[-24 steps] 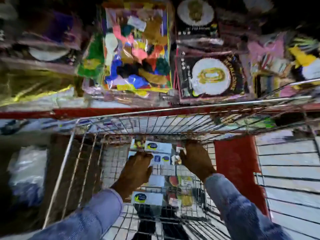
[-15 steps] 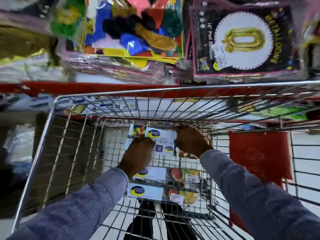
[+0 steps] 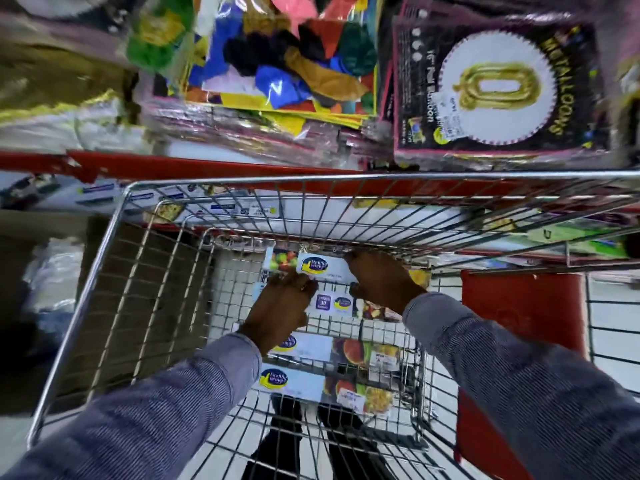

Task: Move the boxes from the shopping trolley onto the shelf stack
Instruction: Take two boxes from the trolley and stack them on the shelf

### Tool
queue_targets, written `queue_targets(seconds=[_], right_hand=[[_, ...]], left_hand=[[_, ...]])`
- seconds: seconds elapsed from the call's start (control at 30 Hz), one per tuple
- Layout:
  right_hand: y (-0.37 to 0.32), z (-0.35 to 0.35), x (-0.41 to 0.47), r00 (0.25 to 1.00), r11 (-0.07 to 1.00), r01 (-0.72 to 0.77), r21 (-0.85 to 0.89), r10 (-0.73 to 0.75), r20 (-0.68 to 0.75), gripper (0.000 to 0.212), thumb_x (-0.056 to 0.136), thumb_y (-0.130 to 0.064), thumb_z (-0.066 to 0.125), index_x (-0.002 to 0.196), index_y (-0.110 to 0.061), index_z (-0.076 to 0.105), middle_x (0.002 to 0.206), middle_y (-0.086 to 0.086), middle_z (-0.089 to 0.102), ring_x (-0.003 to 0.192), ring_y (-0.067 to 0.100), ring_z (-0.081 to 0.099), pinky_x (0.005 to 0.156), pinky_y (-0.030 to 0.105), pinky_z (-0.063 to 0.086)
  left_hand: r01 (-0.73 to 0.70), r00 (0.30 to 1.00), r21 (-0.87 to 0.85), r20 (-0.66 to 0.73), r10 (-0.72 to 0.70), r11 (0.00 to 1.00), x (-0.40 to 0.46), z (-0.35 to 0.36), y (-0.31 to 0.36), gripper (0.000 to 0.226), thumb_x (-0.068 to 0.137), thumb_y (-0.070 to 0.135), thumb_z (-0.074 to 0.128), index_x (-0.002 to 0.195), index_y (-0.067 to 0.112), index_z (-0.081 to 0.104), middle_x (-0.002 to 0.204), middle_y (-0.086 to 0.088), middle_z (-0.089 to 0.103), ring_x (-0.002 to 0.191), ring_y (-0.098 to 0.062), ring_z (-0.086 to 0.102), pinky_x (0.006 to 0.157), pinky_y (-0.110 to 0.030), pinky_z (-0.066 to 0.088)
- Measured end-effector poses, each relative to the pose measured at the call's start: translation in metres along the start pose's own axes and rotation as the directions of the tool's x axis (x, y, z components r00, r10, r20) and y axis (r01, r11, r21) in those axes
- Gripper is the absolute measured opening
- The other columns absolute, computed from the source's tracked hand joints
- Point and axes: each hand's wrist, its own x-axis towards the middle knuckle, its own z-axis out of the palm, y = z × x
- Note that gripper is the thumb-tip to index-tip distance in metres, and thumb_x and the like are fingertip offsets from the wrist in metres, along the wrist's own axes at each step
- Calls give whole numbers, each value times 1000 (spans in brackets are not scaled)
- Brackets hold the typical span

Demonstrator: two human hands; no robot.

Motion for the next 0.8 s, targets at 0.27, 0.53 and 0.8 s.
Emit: queue_targets(seconds=[0.27,0.53,0.8], right_hand=[[-34,-116,-89,983,998,25,-55,-35,-179,50,79,-43,64,117,-12,56,111,15,64,102,36,63,81,41,50],[-88,-312,-194,938,995,32,-96,-62,-340,38,74,-46,69,103,-22,61,99,7,69,94,29,64,68,33,46],[-124,-469,-285,836,983,-18,-181,-85,-542,35,75,-43,72,99,-18,66,86,2,71,70,19,60,58,32,49]], left_hand=[[-75,981,-249,-195,26,966,-81,-114,1,72,55,31,93,119,11,68,113,-13,74,96,-33,73,73,-46,63],[-161,899,-332,-438,-1,929,-165,-292,-3,72,57,47,84,125,34,64,127,16,66,115,-3,60,94,-6,32],[-312,760,-205,-640,114,928,-199,-450,2,60,55,41,83,113,39,67,100,20,73,93,9,63,75,-17,52]])
